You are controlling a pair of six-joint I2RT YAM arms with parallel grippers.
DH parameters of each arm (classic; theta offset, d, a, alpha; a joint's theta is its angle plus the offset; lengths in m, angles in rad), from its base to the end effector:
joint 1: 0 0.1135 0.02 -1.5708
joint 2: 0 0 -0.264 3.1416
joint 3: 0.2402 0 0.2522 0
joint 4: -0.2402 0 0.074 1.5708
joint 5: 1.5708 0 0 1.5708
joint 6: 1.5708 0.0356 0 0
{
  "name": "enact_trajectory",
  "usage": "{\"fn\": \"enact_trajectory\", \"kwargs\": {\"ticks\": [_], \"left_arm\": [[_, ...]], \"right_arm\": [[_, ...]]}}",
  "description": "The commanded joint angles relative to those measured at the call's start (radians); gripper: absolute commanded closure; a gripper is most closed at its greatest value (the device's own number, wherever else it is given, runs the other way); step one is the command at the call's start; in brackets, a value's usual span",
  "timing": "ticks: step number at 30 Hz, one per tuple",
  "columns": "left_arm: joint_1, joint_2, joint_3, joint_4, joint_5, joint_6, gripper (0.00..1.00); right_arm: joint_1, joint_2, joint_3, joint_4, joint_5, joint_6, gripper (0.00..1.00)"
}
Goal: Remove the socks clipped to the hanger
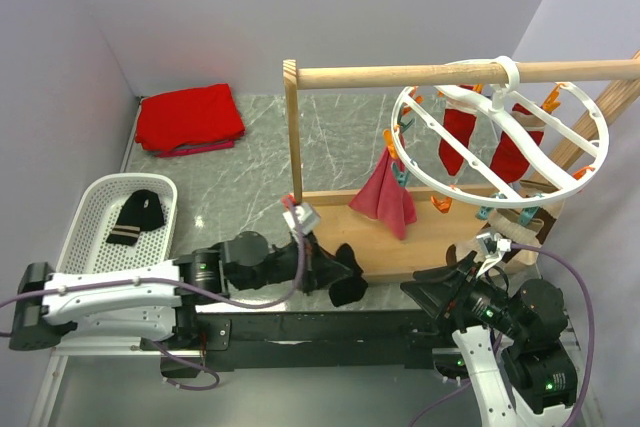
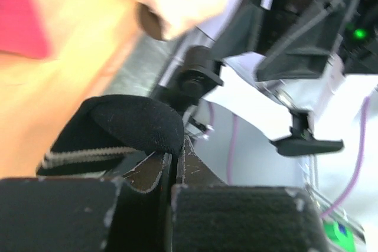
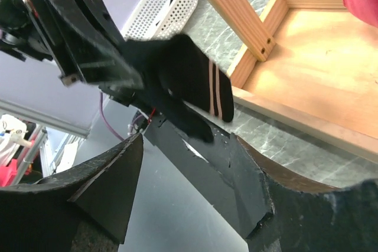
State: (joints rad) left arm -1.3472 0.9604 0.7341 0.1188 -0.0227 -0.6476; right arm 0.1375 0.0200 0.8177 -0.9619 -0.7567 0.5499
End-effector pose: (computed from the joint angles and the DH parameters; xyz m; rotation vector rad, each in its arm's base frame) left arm 0.0517 -0.2239 0.3216 0.6361 1.8004 -1.4284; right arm -0.0205 0.0218 0.3197 -0.2173 1.8192 1.1459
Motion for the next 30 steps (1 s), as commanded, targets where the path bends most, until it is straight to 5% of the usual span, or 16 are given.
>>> {"fn": "enact_trajectory", "kwargs": {"ticks": [1, 10, 17, 26, 30], "left_arm": [[0.075, -0.126, -0.035, -0.175, -0.164, -0.024, 0.99], [0.321, -0.308, -0.073, -0.333, -0.203, -0.055, 0.99], [0.43, -0.223, -0.004, -0.459, -0.356, -0.075, 0.99], [0.744, -0.147, 0.103, -0.611, -0.439, -0.277, 0.99], [0.827, -0.147, 0.192, -0.83, -0.638, -0.396, 0.91]], "right_arm": [[-0.003, 0.026, 0.006, 0.017, 0.008, -0.03, 0.32], [-0.001, 0.041, -0.011, 0.031, 0.016, -0.041, 0.32], [-0.003, 0.041, -0.023, 0.038, 0.02, -0.034, 0.31], [-0.003, 0.047, -0.003, 0.017, 0.028, -0.05, 0.31], [-0.003, 0.046, 0.008, -0.003, 0.039, -0.062, 0.31]]}}
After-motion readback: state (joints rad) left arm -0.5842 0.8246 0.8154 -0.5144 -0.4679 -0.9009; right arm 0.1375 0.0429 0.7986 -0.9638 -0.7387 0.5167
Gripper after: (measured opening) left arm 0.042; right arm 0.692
